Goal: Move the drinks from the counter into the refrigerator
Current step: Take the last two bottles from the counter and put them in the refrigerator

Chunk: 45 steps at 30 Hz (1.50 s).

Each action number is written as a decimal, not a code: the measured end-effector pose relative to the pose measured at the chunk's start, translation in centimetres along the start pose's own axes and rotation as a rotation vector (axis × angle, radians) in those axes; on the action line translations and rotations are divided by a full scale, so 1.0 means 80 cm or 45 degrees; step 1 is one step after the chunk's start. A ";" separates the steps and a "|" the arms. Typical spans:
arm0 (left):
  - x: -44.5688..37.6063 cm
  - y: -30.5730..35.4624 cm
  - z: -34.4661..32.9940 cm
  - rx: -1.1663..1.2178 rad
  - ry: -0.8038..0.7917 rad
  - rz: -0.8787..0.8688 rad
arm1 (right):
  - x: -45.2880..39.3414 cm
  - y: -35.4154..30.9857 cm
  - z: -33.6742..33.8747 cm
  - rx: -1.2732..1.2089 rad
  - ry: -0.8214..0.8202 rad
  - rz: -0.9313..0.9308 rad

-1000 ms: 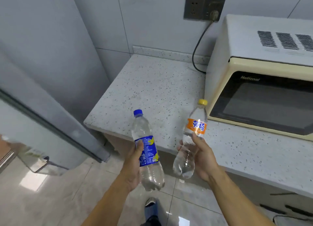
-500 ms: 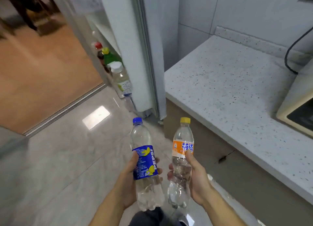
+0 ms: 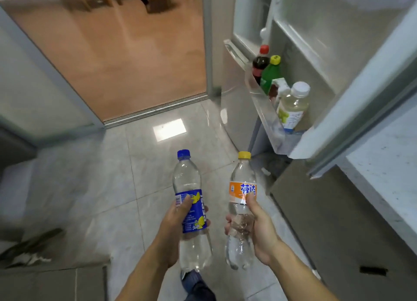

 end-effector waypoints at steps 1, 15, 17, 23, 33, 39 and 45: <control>-0.007 0.011 0.017 0.000 0.017 -0.023 | -0.008 -0.001 -0.022 0.009 -0.006 -0.007; -0.140 0.141 0.137 0.018 0.145 -0.132 | -0.117 -0.057 -0.236 0.005 -0.215 -0.065; -0.171 0.160 0.136 0.032 0.151 -0.116 | -0.145 -0.072 -0.253 0.003 -0.211 -0.079; -0.273 0.241 0.119 -0.010 0.155 -0.127 | -0.250 -0.148 -0.297 0.143 -0.148 0.011; -0.428 0.384 0.058 -0.098 0.106 -0.175 | -0.385 -0.312 -0.350 0.196 -0.130 0.078; -0.525 0.445 0.013 -0.152 -0.008 -0.179 | -0.453 -0.380 -0.354 0.078 -0.026 0.113; -0.628 0.504 -0.033 -0.237 -0.208 -0.129 | -0.515 -0.439 -0.356 -0.151 0.150 0.176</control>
Point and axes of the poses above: each hand's wrist, its own x-axis away from the middle knuckle, its own z-axis out of the back of the hand, y = z × x, the point moved 5 cm from there along -x, towards the middle knuckle, and after that the axes turned 5 degrees about y, right-handed, at the moved point
